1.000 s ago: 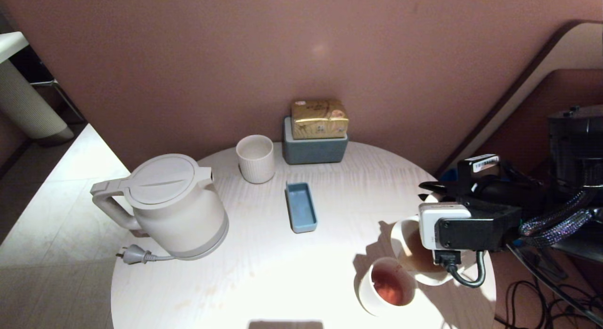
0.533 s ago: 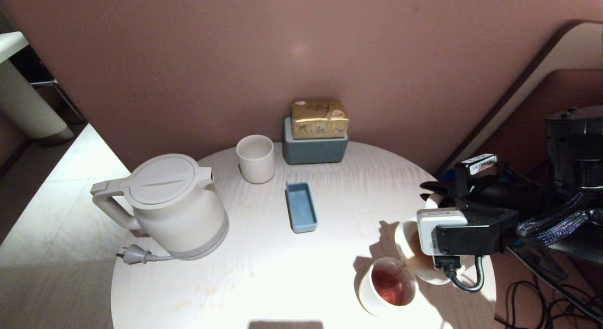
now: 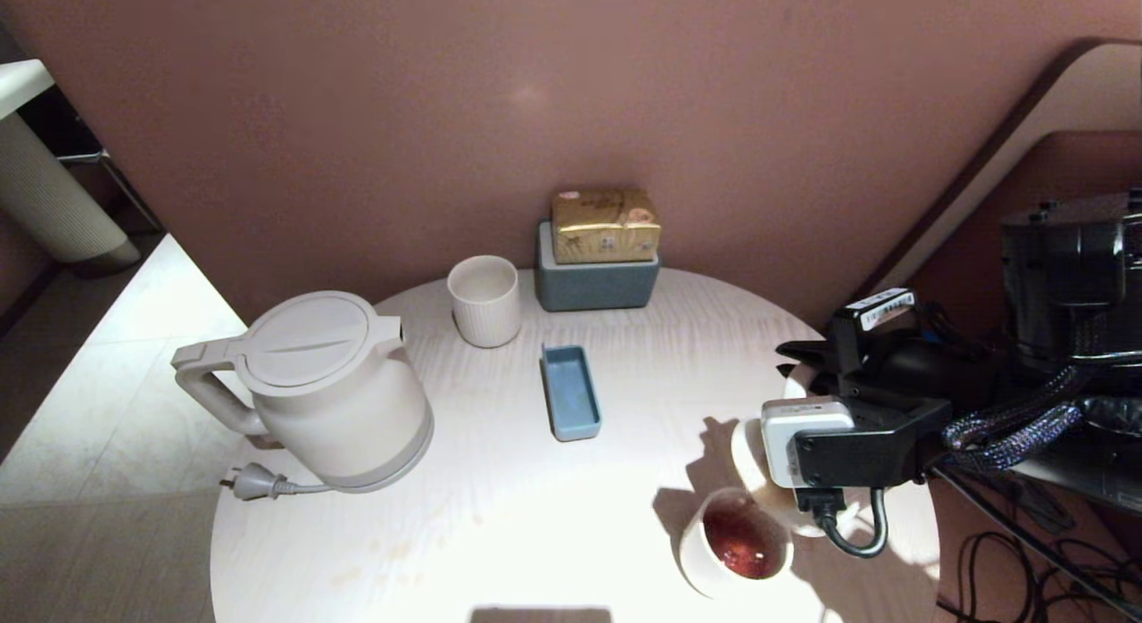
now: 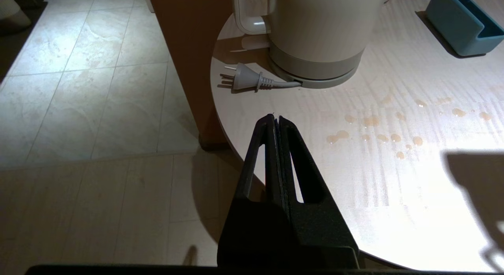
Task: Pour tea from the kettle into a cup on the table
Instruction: Pour water into another cup
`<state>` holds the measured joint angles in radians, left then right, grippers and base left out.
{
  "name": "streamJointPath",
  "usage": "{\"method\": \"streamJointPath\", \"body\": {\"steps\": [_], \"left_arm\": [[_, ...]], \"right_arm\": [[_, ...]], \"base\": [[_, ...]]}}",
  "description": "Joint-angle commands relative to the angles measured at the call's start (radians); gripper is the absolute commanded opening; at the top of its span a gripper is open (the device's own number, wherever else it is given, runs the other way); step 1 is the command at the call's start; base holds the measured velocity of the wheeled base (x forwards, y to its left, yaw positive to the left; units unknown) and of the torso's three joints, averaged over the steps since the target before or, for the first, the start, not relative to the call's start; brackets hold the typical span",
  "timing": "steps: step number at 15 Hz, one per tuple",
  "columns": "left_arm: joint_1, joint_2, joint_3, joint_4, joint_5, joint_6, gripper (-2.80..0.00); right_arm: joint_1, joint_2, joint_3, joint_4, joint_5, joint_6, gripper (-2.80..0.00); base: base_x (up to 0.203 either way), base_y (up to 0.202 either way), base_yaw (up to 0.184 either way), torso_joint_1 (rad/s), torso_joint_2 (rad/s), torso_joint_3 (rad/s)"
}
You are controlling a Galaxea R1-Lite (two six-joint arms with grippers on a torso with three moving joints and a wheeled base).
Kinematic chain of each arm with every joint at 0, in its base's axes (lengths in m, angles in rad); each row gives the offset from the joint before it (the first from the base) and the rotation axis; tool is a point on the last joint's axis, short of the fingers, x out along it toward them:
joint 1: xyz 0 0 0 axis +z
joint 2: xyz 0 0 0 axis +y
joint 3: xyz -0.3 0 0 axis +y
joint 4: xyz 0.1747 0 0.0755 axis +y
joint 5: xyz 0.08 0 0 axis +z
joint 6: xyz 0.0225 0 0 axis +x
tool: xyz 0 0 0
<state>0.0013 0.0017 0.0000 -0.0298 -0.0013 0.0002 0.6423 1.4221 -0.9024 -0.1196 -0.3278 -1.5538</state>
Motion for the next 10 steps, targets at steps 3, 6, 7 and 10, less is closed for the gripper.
{"method": "streamJointPath", "body": {"steps": [3, 6, 7, 10], "left_arm": [[0.0, 0.0, 0.0, -0.001, 0.0, 0.0, -2.8], [0.0, 0.0, 0.0, -0.001, 0.0, 0.0, -2.8], [0.0, 0.0, 0.0, -0.001, 0.0, 0.0, -2.8], [0.0, 0.0, 0.0, -0.001, 0.0, 0.0, -2.8]], "right_arm": [[0.054, 0.019, -0.021, 0.02, -0.051, -0.009, -2.8], [0.064, 0.019, -0.032, 0.023, -0.082, -0.022, -2.8], [0.071, 0.02, -0.032, 0.023, -0.089, -0.026, -2.8], [0.082, 0.018, -0.033, 0.032, -0.105, -0.039, -2.8]], "base": [[0.0, 0.0, 0.0, 0.0, 0.0, 0.0], [0.0, 0.0, 0.0, 0.0, 0.0, 0.0], [0.0, 0.0, 0.0, 0.0, 0.0, 0.0], [0.0, 0.0, 0.0, 0.0, 0.0, 0.0]]}}
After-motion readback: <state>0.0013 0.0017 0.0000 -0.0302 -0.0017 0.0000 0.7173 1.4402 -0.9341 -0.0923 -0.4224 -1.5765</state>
